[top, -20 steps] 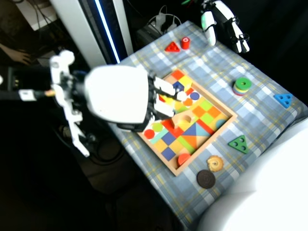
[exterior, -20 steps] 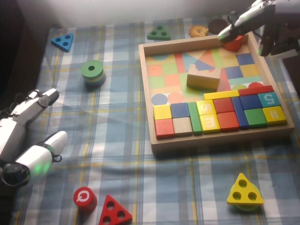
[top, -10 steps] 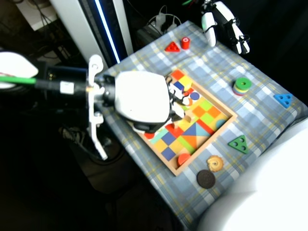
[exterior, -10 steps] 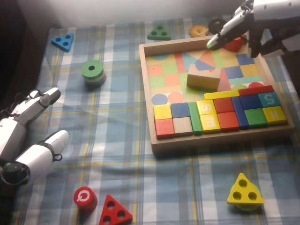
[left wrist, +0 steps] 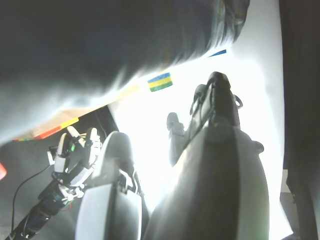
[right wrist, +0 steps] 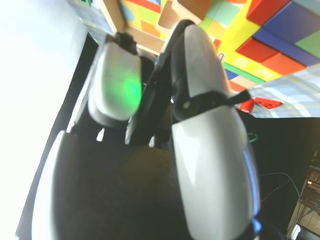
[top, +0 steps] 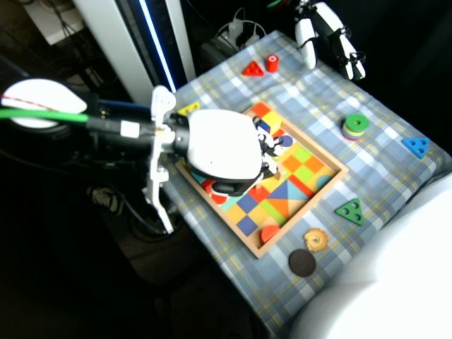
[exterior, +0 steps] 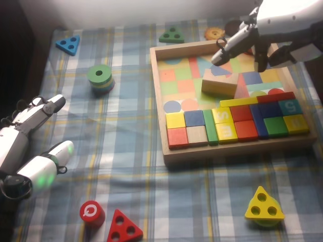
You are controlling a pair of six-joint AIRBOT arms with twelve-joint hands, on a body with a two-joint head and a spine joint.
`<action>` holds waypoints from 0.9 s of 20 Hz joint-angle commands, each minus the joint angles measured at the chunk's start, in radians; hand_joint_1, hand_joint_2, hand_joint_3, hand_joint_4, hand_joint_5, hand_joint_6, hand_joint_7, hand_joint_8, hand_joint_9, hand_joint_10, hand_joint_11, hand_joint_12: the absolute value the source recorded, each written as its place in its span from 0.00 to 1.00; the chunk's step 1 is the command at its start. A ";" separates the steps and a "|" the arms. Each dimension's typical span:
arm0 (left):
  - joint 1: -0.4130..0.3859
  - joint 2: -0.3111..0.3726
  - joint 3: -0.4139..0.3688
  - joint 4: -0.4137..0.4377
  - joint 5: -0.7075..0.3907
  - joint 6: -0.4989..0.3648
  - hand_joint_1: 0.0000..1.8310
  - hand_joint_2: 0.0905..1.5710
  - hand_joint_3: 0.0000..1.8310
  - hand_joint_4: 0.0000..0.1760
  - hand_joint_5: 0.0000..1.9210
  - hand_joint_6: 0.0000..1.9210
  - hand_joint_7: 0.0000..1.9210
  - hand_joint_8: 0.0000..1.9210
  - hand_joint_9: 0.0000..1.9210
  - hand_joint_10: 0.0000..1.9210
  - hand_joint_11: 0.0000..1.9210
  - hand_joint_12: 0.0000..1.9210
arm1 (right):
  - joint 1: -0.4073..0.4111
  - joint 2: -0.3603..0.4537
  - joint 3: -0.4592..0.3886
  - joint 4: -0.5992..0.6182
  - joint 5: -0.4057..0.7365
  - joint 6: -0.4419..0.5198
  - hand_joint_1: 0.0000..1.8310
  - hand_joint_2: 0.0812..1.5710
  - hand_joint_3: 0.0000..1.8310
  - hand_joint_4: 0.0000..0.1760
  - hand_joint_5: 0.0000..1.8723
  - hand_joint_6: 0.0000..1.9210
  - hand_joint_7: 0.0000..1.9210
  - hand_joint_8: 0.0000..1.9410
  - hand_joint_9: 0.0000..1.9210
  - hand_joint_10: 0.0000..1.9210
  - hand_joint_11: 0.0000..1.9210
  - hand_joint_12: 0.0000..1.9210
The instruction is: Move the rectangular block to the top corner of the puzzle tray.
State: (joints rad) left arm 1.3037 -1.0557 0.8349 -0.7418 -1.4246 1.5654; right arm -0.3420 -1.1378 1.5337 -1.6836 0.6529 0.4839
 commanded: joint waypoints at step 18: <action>-0.002 0.008 0.003 0.041 -0.101 -0.006 0.41 0.85 0.00 0.51 0.18 0.00 0.03 0.00 0.04 0.00 0.00 0.00 | -0.045 -0.040 0.023 -0.013 -0.035 0.002 0.81 0.76 0.00 0.44 0.27 0.00 0.71 1.00 0.81 1.00 0.82 1.00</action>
State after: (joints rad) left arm 1.3037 -1.0546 0.8352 -0.7410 -1.4204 1.5654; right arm -0.3912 -1.1774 1.5558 -1.7260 0.6247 0.4873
